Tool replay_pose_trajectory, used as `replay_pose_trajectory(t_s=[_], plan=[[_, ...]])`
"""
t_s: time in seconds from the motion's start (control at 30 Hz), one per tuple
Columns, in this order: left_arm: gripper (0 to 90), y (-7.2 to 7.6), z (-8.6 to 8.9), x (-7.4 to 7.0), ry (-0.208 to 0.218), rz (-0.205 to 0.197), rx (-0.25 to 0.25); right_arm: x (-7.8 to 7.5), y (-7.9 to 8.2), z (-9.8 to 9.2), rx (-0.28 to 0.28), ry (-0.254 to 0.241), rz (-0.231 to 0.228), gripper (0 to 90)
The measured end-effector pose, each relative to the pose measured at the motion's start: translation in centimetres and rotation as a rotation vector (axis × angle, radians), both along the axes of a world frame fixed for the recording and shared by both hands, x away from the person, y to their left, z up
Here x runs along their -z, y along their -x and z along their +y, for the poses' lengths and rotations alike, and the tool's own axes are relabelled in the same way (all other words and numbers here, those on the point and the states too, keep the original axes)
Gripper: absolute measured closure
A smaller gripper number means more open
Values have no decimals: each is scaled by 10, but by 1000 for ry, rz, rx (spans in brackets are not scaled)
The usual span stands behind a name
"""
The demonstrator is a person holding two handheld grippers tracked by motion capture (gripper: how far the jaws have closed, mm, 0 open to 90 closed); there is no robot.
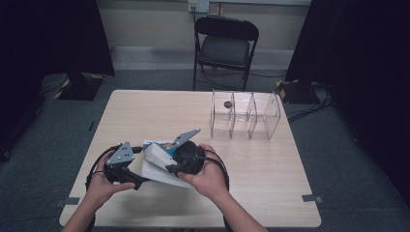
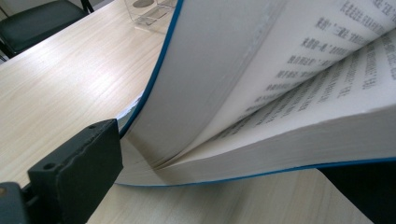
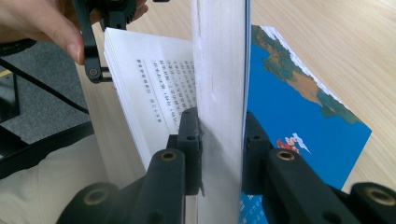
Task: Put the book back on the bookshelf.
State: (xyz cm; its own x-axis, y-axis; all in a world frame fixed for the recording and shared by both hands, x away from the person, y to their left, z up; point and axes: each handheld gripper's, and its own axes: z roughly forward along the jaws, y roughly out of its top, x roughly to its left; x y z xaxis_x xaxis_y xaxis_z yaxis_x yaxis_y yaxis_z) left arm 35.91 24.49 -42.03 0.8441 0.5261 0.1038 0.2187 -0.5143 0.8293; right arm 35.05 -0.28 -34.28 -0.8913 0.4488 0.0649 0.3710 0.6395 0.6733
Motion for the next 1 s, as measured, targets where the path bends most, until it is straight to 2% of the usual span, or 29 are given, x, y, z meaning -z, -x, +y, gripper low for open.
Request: replay_pose_trajectory(t_s=[0.2, 0.4, 0.5, 0.67, 0.8, 0.93, 0.97, 1.0], plan=[[0, -1, -1, -1, -7, 1, 8, 1, 0, 1, -16, -1, -9, 751], [0, -1, -3, -4, -24, -10, 20, -1, 0, 0, -13, 8, 4, 751], [0, -1, -4, -6, -10, -13, 30, -3, -1, -1, -23, 2, 3, 751], [0, 2, -9, -12, -25, -24, 65, -9, 0, -3, -34, 2, 22, 752], [0, 2, -21, -8, -53, -18, 108, -12, 4, -1, -53, 2, 25, 752], [20, 3, -22, -4, -29, -23, 111, -11, 4, -3, -49, -7, 26, 752], [24, 2, -22, -5, -47, -19, 111, -11, 4, -4, -46, -7, 28, 752], [25, 2, -22, -5, -41, -16, 113, -11, 3, -4, -50, -5, 30, 752]])
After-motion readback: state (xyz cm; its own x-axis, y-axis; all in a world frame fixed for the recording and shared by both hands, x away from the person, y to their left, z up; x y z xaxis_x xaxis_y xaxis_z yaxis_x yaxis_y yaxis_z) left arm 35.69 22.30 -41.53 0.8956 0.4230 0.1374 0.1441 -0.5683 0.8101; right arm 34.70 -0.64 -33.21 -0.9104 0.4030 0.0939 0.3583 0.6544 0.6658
